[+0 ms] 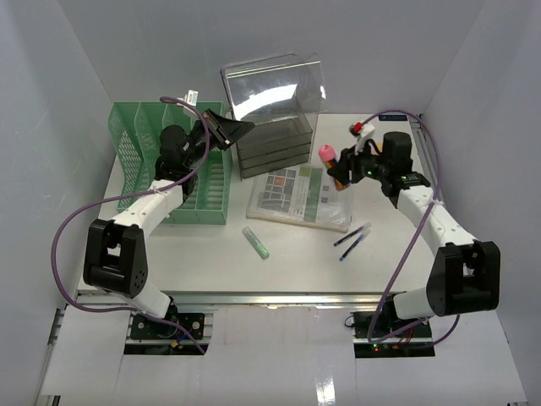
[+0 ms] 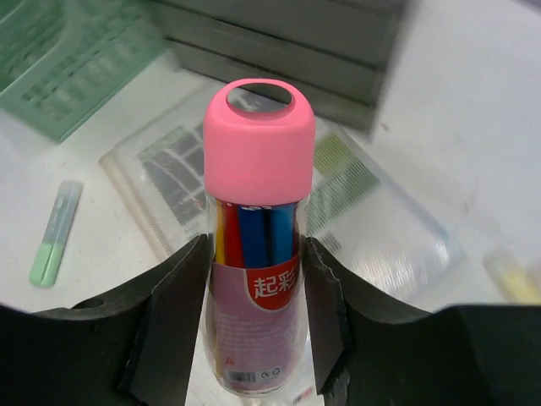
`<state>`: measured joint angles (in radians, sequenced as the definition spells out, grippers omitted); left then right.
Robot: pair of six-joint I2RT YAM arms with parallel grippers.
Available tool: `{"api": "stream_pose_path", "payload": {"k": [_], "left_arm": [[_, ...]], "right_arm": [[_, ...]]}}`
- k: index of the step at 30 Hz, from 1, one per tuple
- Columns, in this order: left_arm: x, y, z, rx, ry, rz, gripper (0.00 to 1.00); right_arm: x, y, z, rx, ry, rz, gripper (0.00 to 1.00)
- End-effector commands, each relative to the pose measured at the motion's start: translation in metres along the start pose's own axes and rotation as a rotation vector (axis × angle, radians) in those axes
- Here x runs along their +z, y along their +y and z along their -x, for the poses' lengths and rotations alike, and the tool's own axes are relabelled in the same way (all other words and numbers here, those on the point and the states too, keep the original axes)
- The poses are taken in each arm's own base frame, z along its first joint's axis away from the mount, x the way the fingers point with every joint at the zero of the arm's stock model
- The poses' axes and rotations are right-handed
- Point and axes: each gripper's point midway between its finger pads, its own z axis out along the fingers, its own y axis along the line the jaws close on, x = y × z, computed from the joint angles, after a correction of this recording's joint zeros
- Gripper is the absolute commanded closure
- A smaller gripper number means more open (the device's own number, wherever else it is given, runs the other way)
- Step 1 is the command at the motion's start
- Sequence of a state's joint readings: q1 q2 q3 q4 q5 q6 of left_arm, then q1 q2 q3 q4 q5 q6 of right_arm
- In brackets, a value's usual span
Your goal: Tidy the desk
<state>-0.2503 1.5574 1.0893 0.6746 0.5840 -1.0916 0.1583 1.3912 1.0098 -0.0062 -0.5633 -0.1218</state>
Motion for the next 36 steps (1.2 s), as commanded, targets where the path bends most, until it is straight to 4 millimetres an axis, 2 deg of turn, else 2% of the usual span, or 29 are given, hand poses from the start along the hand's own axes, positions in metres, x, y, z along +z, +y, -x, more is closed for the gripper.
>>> {"api": "stream_pose_path", "payload": {"k": [1,3,6,9,12,18,24,29,31,34,36], "left_arm": [[-0.007,-0.056,0.033,0.069,-0.084,-0.112,0.83],[-0.006,-0.058,0.035,0.065,-0.086,-0.112,0.83],[-0.005,-0.059,0.036,0.056,-0.089,-0.111,0.83],[-0.005,-0.060,0.037,0.045,-0.093,-0.117,0.83],[-0.004,-0.062,0.039,0.034,-0.100,-0.120,0.83],[-0.002,-0.072,0.047,0.018,-0.118,-0.140,0.83],[0.000,-0.079,0.055,0.008,-0.141,-0.153,0.84],[0.001,-0.079,0.056,0.004,-0.140,-0.153,0.84],[0.001,-0.080,0.056,0.004,-0.140,-0.153,0.84],[0.001,-0.080,0.055,0.006,-0.136,-0.154,0.84],[0.000,-0.080,0.055,0.008,-0.132,-0.154,0.84]], "right_arm": [[0.025,0.081,0.049,-0.611,-0.057,0.255,0.92],[0.039,0.095,0.059,-0.829,-0.074,0.232,0.92],[0.058,0.109,0.073,-1.003,-0.091,0.158,0.92],[0.080,0.107,0.096,-1.131,-0.120,0.049,0.92],[0.098,0.098,0.102,-1.252,-0.133,-0.060,0.92],[0.109,0.085,0.132,-1.487,-0.226,-0.312,0.92],[0.129,0.075,0.141,-1.601,-0.281,-0.452,0.92],[0.143,0.076,0.164,-1.662,-0.345,-0.544,0.92],[0.155,0.071,0.160,-1.677,-0.331,-0.553,0.92],[0.171,0.067,0.166,-1.688,-0.336,-0.566,0.92],[0.178,0.066,0.168,-1.695,-0.334,-0.562,0.87]]}}
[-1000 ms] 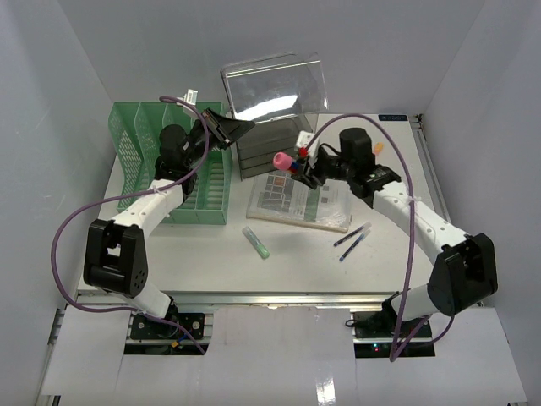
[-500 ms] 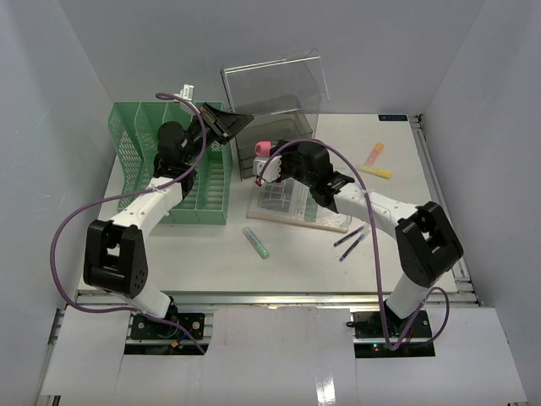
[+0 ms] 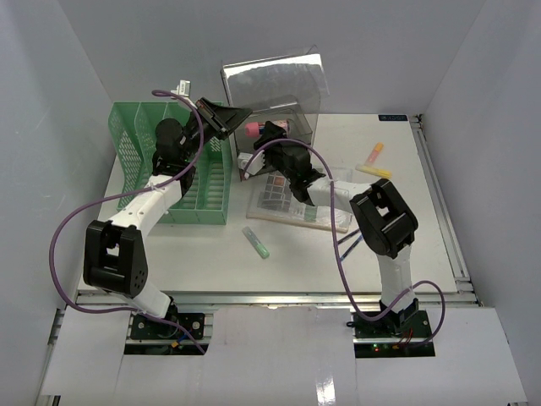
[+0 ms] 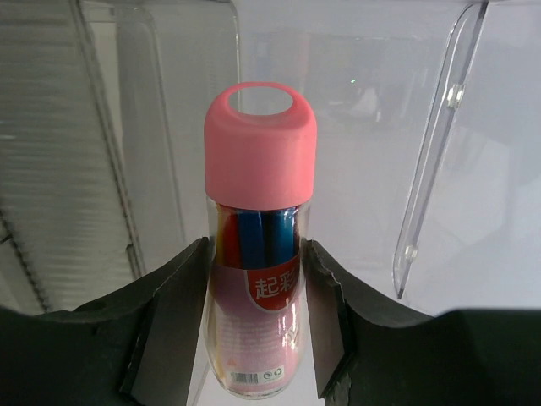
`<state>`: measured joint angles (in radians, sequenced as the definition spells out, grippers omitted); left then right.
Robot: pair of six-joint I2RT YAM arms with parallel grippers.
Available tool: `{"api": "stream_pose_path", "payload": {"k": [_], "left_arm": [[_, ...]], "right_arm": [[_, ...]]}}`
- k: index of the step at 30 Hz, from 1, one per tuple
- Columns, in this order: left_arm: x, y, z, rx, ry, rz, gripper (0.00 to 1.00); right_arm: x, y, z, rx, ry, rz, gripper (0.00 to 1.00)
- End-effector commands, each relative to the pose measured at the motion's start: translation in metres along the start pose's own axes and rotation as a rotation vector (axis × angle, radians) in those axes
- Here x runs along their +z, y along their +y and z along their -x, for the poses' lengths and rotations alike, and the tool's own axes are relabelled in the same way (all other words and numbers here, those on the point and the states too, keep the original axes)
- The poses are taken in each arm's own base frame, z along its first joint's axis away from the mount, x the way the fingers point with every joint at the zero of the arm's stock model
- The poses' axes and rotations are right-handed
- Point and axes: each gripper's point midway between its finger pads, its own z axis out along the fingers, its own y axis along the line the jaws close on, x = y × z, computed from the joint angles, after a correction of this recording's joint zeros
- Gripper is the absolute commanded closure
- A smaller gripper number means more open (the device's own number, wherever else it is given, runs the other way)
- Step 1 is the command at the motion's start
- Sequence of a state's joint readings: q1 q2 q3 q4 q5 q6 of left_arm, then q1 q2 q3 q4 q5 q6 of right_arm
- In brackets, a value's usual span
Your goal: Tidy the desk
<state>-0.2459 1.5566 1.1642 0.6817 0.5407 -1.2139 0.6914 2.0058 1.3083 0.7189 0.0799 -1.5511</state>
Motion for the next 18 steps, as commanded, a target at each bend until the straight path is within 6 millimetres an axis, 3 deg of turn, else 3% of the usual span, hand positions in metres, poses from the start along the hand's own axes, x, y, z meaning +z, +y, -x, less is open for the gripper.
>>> {"api": "stream_pose_path", "payload": {"k": [1,3,9,11,15,18], "left_arm": [[-0.004,-0.054,0.022,0.082,-0.054,-0.115,0.84],[-0.004,-0.056,0.022,0.085,-0.052,-0.118,0.84],[-0.006,-0.057,0.021,0.087,-0.048,-0.120,0.84],[-0.007,-0.056,0.020,0.084,-0.047,-0.119,0.84],[-0.008,-0.054,0.018,0.079,-0.045,-0.114,0.84],[-0.008,-0.054,0.018,0.080,-0.046,-0.111,0.84]], "right_arm": [[0.012,-0.077,-0.001,-0.065,0.012,-0.225,0.84],[0.017,-0.074,-0.001,-0.071,0.007,-0.211,0.75],[0.022,-0.050,-0.001,-0.110,-0.017,-0.112,0.19],[0.023,-0.039,-0.003,-0.131,-0.021,-0.059,0.13],[0.017,-0.036,-0.002,-0.137,-0.044,-0.012,0.03],[0.009,-0.036,0.007,-0.119,-0.096,0.015,0.03]]}}
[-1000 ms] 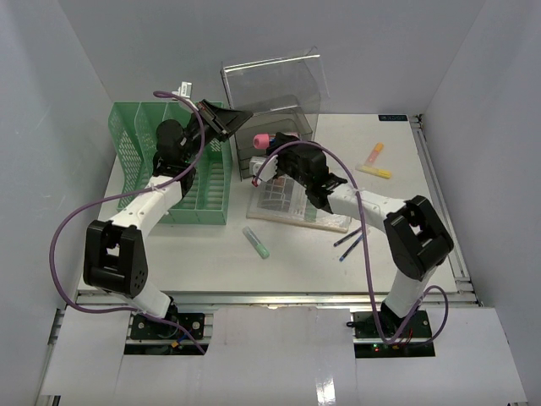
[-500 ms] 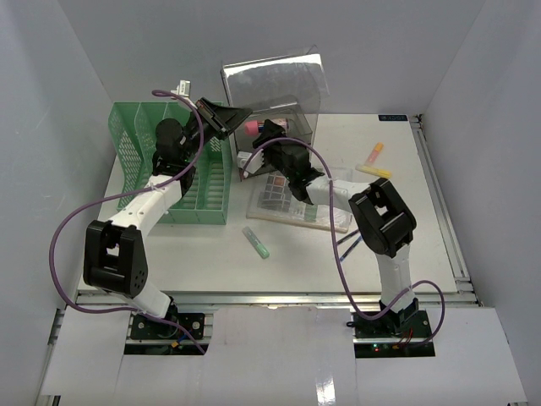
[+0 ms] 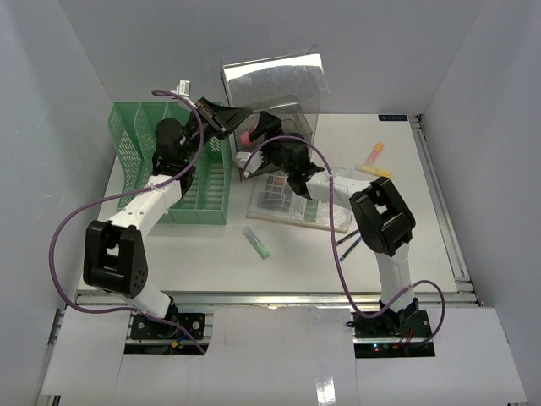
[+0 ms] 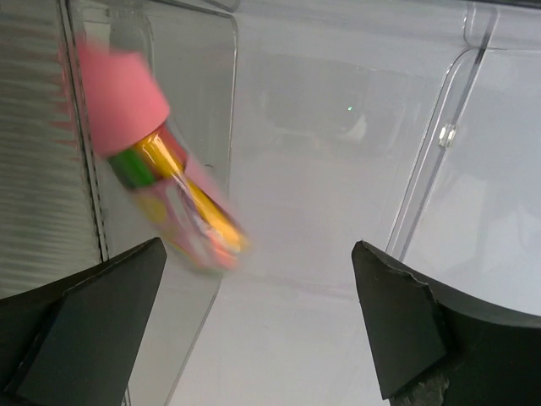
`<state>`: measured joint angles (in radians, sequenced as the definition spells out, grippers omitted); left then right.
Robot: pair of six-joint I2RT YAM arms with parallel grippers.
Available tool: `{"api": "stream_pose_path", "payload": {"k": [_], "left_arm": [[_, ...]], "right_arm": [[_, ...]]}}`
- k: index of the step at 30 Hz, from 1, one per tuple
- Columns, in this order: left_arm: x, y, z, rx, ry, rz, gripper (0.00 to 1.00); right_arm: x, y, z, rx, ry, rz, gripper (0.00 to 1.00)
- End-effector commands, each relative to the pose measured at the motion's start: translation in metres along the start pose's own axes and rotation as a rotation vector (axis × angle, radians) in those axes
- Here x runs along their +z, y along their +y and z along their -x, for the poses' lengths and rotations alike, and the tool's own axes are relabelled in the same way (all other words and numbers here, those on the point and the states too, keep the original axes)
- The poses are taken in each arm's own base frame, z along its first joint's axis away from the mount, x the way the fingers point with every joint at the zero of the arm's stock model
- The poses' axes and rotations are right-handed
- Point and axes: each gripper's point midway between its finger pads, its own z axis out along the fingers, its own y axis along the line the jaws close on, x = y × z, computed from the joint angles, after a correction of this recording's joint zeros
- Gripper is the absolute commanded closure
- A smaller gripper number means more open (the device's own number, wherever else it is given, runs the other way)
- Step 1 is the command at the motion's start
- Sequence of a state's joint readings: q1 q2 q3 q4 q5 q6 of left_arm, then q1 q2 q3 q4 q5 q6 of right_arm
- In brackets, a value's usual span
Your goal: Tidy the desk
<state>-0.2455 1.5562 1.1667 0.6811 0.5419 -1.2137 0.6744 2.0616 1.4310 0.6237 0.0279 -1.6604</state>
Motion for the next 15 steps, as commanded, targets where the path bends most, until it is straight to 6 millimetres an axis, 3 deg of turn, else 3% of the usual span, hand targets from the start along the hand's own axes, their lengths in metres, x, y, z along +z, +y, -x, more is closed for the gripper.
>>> {"api": "stream_pose_path", "payload": {"k": [1,5,7,10,15], "left_arm": [[-0.009,-0.053,0.018,0.080,-0.046,-0.109,0.83],[-0.009,-0.050,0.016,0.081,-0.046,-0.100,0.83],[-0.011,-0.047,0.015,0.083,-0.047,-0.091,0.83],[-0.013,-0.039,0.012,0.080,-0.048,-0.071,0.83],[-0.021,-0.023,0.004,0.075,-0.047,-0.025,0.83]], "right_arm": [[-0.018,-0.031,0.008,-0.009,-0.077,-0.004,0.03],[-0.042,-0.023,0.027,0.018,-0.157,0.135,0.02],[-0.063,-0.002,0.046,0.047,-0.246,0.305,0.06],[-0.114,0.028,0.081,0.099,-0.433,0.576,0.11],[-0.197,0.055,0.130,0.195,-0.669,0.799,0.15]]}}
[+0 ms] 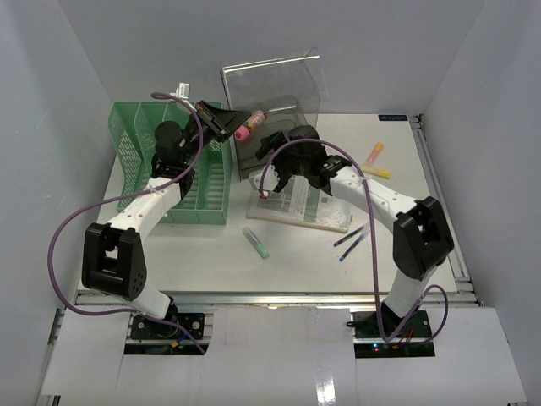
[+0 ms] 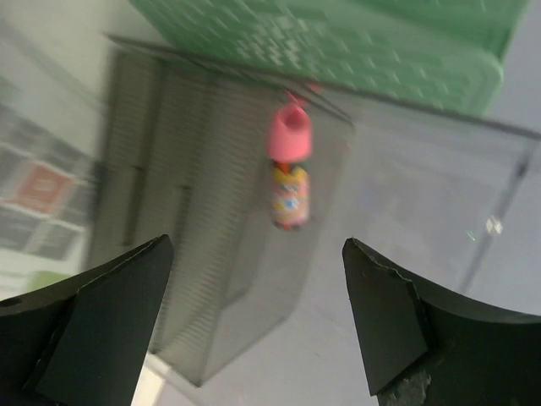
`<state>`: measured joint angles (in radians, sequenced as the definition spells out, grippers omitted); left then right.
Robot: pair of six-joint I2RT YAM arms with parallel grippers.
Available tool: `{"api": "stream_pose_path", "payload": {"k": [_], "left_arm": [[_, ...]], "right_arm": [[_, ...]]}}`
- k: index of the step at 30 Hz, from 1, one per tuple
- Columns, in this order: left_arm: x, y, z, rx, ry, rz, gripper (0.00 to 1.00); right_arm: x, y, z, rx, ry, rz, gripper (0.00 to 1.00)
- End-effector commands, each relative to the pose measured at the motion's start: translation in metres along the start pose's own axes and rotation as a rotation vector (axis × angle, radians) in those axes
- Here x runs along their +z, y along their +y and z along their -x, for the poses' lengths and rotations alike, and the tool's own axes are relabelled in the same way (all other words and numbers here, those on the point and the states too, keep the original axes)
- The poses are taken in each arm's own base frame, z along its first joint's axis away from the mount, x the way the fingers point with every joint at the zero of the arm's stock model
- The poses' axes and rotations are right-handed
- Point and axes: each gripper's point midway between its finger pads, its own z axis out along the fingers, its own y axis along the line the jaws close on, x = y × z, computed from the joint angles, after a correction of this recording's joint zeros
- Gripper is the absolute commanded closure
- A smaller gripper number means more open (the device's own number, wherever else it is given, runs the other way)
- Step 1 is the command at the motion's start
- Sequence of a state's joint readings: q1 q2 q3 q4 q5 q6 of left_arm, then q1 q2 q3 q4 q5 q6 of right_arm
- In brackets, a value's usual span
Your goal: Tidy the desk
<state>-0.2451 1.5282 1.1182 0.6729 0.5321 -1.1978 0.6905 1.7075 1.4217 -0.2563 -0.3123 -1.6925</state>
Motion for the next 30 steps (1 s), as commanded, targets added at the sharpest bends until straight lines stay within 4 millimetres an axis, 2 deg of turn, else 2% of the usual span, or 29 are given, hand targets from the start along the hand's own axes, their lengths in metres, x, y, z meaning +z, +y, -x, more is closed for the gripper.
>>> {"api": "stream_pose_path", "payload": {"k": [1,3,6,9,10,12,14,16,17,18,22,24,28,30], "left_arm": [[-0.015,-0.026,0.008,0.075,-0.047,-0.039,0.83],[-0.019,-0.017,0.005,0.076,-0.050,-0.011,0.83],[-0.024,0.001,-0.002,0.062,-0.050,0.048,0.82],[-0.030,0.027,-0.010,0.037,-0.050,0.124,0.80],[-0.032,0.038,-0.013,0.021,-0.047,0.158,0.76],[-0.033,0.056,-0.018,-0.009,-0.034,0.227,0.61],[-0.035,0.077,-0.026,-0.040,0.000,0.308,0.50],[-0.040,0.096,-0.039,-0.072,0.050,0.379,0.36],[-0.042,0.101,-0.043,-0.084,0.061,0.398,0.33],[-0.047,0.110,-0.049,-0.095,0.078,0.432,0.32],[-0.066,0.132,-0.071,-0.105,0.113,0.505,0.29],[-0.069,0.135,-0.079,-0.099,0.126,0.499,0.26],[-0.067,0.136,-0.100,-0.087,0.161,0.476,0.09],[-0.064,0.134,-0.107,-0.079,0.169,0.459,0.09]], "right_arm": [[-0.040,0.091,0.088,0.130,-0.320,0.324,0.18],[-0.055,0.122,0.108,0.189,-0.366,0.365,0.23],[-0.070,0.144,0.124,0.330,-0.395,0.373,0.33],[-0.084,0.154,0.132,0.460,-0.406,0.373,0.42],[-0.086,0.156,0.133,0.510,-0.408,0.371,0.44],[-0.093,0.149,0.129,0.625,-0.415,0.348,0.45],[-0.099,0.139,0.120,0.728,-0.424,0.307,0.45],[-0.109,0.124,0.102,0.855,-0.450,0.246,0.44],[-0.113,0.119,0.095,0.900,-0.462,0.227,0.44],[-0.120,0.112,0.076,0.955,-0.452,0.182,0.44],[-0.133,0.100,0.052,1.177,-0.493,0.132,0.45],[-0.136,0.099,0.040,1.252,-0.475,0.104,0.45],[-0.137,0.094,0.020,1.402,-0.447,0.041,0.43],[-0.136,0.096,0.013,1.435,-0.423,0.015,0.42]]}}
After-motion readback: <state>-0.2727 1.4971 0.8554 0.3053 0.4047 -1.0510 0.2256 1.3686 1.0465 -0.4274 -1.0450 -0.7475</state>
